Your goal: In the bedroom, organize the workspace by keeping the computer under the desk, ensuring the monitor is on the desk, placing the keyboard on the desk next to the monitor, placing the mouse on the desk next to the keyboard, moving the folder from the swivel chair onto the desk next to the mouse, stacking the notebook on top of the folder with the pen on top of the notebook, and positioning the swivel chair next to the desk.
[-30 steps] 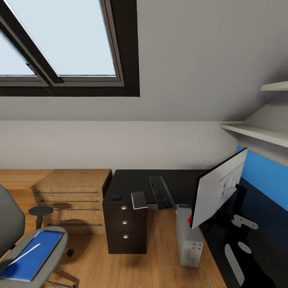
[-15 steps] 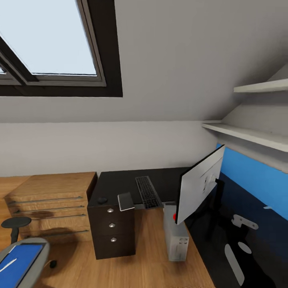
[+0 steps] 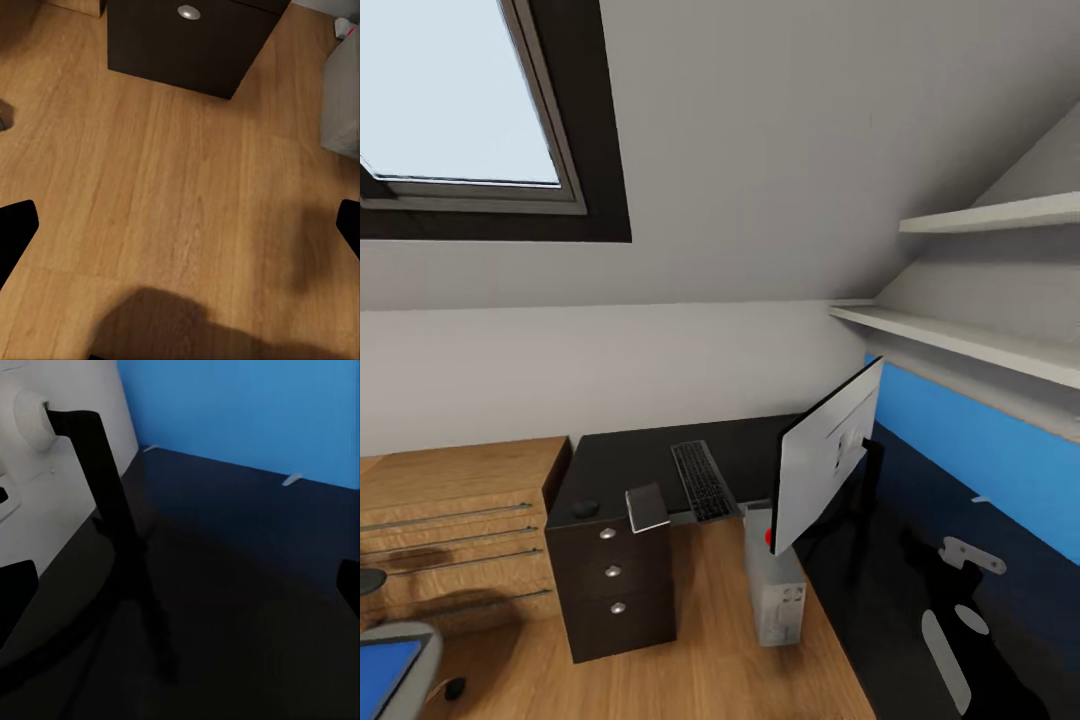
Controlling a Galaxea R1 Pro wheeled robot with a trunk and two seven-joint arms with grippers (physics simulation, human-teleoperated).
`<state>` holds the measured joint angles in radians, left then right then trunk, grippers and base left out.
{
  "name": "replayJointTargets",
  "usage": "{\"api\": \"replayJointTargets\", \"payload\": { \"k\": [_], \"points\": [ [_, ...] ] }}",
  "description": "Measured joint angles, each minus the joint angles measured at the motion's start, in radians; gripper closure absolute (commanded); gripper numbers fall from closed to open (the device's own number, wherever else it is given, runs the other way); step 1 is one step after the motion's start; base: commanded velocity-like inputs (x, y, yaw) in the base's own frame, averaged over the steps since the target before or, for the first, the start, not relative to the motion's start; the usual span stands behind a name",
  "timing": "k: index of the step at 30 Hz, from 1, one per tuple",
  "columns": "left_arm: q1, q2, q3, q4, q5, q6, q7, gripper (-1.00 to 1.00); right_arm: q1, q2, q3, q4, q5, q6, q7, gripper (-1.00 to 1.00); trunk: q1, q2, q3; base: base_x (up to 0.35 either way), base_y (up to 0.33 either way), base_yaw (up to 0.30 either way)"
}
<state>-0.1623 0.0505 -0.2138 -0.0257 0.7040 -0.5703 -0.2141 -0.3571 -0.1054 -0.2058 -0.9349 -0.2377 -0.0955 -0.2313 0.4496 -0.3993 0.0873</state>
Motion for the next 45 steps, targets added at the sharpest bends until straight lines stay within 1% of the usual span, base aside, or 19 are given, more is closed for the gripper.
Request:
{"api": "replayJointTargets", "payload": {
  "k": [23, 30, 34, 39, 42, 45],
  "points": [
    [0.000, 0.003, 0.003, 0.000, 0.003, 0.003, 0.004, -1.00, 0.000, -0.001, 0.000, 0.006, 0.002, 0.000, 0.004, -1.00, 0.000, 0.000, 0.000, 0.000, 0.000, -0.010],
    [0.000, 0.001, -0.001, -0.008, 0.000, 0.008, 0.015, -1.00, 0.000, -0.005, 0.003, 0.049, 0.008, -0.007, 0.050, -1.00, 0.000, 0.000, 0.000, 0.000, 0.000, 0.000],
    [0.000, -0.002, -0.003, -0.044, -0.005, 0.010, 0.048, -1.00, 0.000, -0.005, 0.006, 0.058, 0.010, -0.007, 0.072, -1.00, 0.000, 0.000, 0.000, 0.000, 0.000, 0.000],
    [0.000, -0.003, -0.008, -0.108, -0.017, 0.018, 0.119, -1.00, 0.000, -0.006, 0.019, 0.066, 0.010, -0.006, 0.082, -1.00, 0.000, 0.000, 0.000, 0.000, 0.000, 0.000],
    [0.000, -0.001, -0.012, -0.144, -0.039, 0.034, 0.148, -1.00, 0.000, -0.006, 0.038, 0.080, 0.011, -0.006, 0.085, -1.00, 0.000, 0.000, 0.000, 0.000, 0.000, 0.000],
    [0.000, 0.001, -0.012, -0.182, -0.071, 0.064, 0.163, -1.00, 0.000, -0.006, 0.064, 0.097, 0.012, -0.006, 0.086, -1.00, 0.000, 0.000, 0.000, 0.000, 0.000, 0.000]
  ]
}}
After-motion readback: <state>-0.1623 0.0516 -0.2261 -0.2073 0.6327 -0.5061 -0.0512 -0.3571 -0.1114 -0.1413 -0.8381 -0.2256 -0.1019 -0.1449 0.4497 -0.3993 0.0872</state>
